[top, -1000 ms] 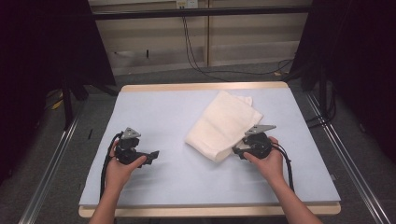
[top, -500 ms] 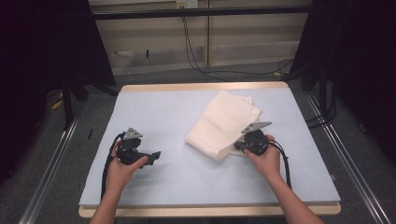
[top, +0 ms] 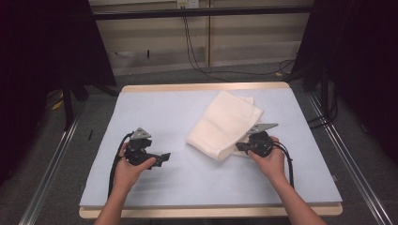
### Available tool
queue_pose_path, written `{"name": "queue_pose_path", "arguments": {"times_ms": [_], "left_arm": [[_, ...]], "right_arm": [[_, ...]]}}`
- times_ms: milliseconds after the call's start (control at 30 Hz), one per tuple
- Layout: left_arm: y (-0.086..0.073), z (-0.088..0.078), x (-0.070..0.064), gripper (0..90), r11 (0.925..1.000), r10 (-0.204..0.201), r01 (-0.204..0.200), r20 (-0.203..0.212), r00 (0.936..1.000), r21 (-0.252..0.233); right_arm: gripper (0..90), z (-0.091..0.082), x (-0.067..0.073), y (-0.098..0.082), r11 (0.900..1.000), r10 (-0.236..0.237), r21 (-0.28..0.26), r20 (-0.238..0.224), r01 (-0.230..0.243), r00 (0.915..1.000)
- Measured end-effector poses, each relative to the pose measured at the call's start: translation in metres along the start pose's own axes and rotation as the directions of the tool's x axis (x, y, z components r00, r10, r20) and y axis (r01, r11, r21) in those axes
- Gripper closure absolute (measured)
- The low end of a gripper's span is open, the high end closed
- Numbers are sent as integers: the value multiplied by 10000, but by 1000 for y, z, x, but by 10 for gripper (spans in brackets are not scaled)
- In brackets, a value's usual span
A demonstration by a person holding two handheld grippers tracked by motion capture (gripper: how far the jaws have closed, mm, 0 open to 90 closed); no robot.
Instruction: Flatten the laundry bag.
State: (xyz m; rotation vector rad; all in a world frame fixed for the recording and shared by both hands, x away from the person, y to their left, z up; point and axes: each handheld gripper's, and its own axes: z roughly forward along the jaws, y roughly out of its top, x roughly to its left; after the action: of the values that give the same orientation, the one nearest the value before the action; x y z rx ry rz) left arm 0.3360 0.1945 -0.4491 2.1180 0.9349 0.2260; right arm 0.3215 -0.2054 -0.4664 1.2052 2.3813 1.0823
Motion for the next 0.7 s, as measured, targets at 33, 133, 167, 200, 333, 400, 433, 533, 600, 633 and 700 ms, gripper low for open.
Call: {"name": "queue_pose_path", "arguments": {"times_ms": [33, 133, 167, 200, 333, 400, 433, 533, 600, 633, 700], "left_arm": [[3, 3, -5, 36, 9998, 192, -193, 187, 9996, 55], [12, 17, -24, 36, 9978, 625, -639, 826, 9946, 155], [15, 21, -28, 36, 9968, 735, -762, 1005, 9922, 232], [15, 21, -28, 36, 9968, 735, -762, 1005, 9922, 232], [26, 40, -47, 39, 9943, 1002, -1045, 1593, 9821, 192], [31, 45, -53, 43, 9926, 1163, -1205, 1675, 9790, 152], [33, 48, -56, 48, 9918, 1232, -1275, 1779, 9763, 130], [38, 53, -62, 59, 9884, 1464, -1513, 1753, 9736, 146], [42, 56, -66, 103, 9871, 1574, -1598, 1827, 9705, -15], [46, 59, -71, 117, 9835, 1802, -1802, 1858, 9659, -172], [49, 59, -74, 128, 9833, 1809, -1816, 1940, 9642, -143]], "right_arm": [[900, -3, -1, -1, 10000, 73, -57, 97, -72, 9999], [892, -13, -7, -4, 9998, 185, -69, 239, -184, 9995], [892, -13, -7, -6, 9998, 186, -26, 186, -186, 9997], [892, -13, -7, -6, 9998, 186, -26, 186, -186, 9997], [892, -12, -7, -9, 10000, 81, 41, 141, -82, 9999], [892, -10, -6, -9, 9998, 147, 136, 60, -147, 9999], [891, -9, -6, -8, 9999, 69, 101, 69, -70, 10000], [891, -7, -5, -9, 10000, 22, 96, -41, -22, 10000], [891, -7, -5, -9, 9999, 11, 103, 56, -11, 10000], [890, -7, -6, -9, 10000, -11, 68, -79, 11, 10000], [887, -7, -6, -9, 9999, -9, 108, -46, 10, 10000]]}}
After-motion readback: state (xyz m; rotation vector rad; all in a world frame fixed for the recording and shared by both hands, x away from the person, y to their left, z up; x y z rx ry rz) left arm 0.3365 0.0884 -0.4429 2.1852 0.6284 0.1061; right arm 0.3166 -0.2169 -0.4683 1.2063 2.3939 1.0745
